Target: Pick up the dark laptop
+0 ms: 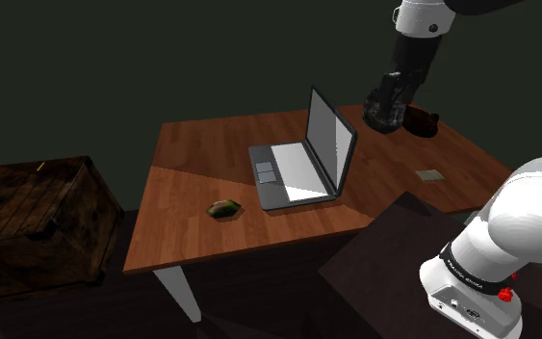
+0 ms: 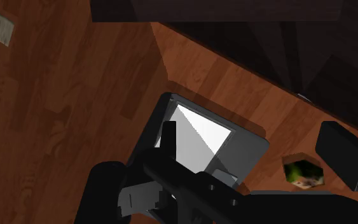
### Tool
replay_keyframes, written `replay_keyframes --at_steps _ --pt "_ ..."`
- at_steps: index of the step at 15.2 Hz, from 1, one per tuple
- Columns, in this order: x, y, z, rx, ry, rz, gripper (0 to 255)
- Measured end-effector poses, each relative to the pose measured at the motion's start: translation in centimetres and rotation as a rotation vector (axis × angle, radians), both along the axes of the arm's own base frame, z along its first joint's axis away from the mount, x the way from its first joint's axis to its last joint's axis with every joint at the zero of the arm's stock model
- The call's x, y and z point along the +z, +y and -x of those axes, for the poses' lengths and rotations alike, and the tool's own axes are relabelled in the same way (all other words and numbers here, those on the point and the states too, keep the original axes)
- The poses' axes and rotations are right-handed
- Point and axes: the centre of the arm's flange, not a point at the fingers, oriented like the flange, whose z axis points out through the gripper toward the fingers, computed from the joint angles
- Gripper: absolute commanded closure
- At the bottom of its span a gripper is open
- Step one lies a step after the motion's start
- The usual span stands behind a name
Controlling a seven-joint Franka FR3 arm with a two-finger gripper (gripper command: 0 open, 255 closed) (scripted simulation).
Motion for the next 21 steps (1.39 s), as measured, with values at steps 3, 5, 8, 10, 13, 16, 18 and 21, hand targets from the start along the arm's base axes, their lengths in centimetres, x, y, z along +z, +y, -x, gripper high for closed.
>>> replay_keyframes --at_steps 3,5,8,10,13,16,18,21 --pt "-0.5 -0.5 -1.5 -0.02 0.003 0.0 0" --pt "-1.4 -1.3 -3.5 -0.049 0.007 -0.001 0" --pt "-2.9 -3.0 -7.0 -0.096 0.013 -0.002 0" --pt "-3.7 -4.0 -9.5 -0.128 0.017 -0.002 0" --pt "-5.1 -5.8 -13.0 -0.176 0.023 -0.004 0" --pt "-6.4 -8.0 -15.5 -0.225 0.03 -0.005 0" --pt "-7.4 -9.6 -18.1 -0.257 0.033 -0.005 0" --pt "-9.1 -11.5 -21.2 -0.305 0.04 -0.006 0"
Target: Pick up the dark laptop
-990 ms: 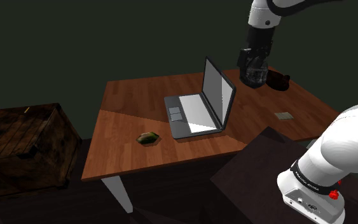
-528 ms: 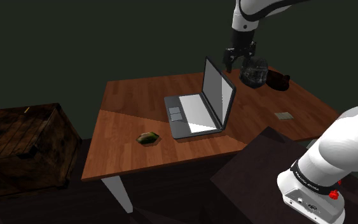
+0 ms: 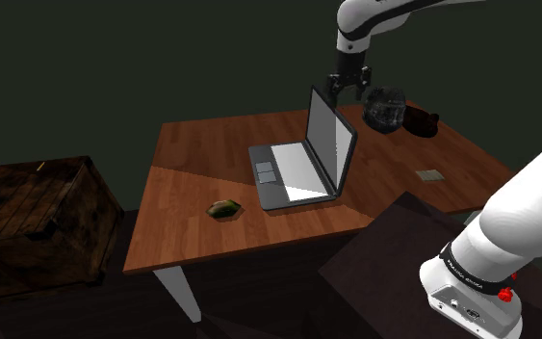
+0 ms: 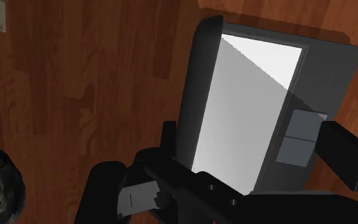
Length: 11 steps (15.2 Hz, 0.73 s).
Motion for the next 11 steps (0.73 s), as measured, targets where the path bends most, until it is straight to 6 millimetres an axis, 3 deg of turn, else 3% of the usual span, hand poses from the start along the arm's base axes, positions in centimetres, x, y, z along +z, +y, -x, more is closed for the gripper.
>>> replay_keyframes --at_steps 9,11 --pt "-4.8 -7.4 -8.5 -0.145 0.019 -0.003 0" --pt "-6.1 -8.6 -9.6 -0.166 0.022 -0.003 0"
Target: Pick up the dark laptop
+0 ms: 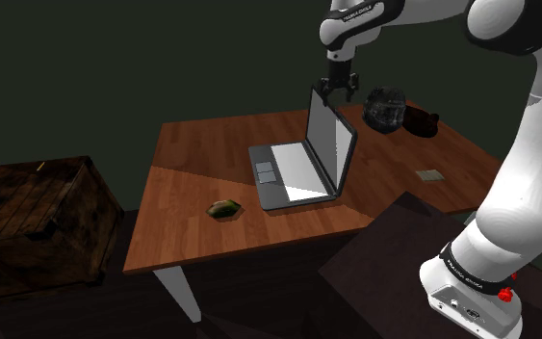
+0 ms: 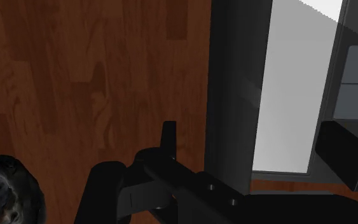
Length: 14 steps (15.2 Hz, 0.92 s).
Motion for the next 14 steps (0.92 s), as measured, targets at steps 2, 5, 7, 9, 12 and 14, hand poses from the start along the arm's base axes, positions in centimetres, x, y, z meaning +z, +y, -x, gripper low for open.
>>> replay_keyframes --at_steps 2,5,7,9,12,14 --pt "-0.9 -0.2 -0.3 -0.005 0.0 0.0 0" --pt "-2.4 -0.5 -0.3 -0.006 0.001 0.0 0" --pt "-3.3 -0.3 -0.5 -0.007 0.001 0.0 0" --pt "-3.7 -0.3 -0.4 -0.006 0.001 0.0 255" --pt "-3.8 -0.3 -0.3 -0.006 -0.001 0.0 255" --pt "-3.8 -0.3 -0.4 -0.006 -0.001 0.0 255"
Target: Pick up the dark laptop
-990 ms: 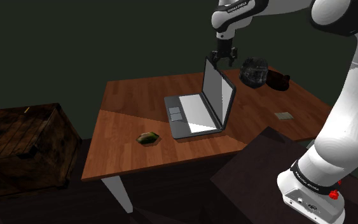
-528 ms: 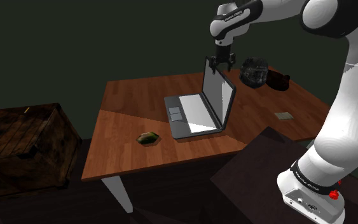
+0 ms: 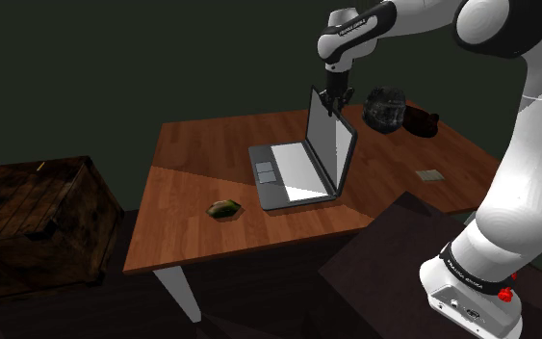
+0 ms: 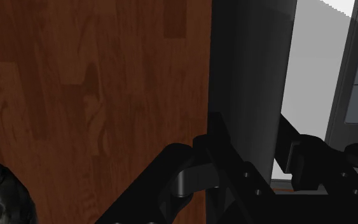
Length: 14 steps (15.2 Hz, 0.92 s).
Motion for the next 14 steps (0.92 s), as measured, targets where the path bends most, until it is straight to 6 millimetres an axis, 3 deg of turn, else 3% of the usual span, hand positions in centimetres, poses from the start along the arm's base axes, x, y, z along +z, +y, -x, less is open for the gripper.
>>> replay_keyframes --at_steps 5,14 --pt "0.2 0.0 0.0 0.0 0.002 0.0 255" --pt "4.5 -0.1 -0.1 0.0 0.003 -0.001 255"
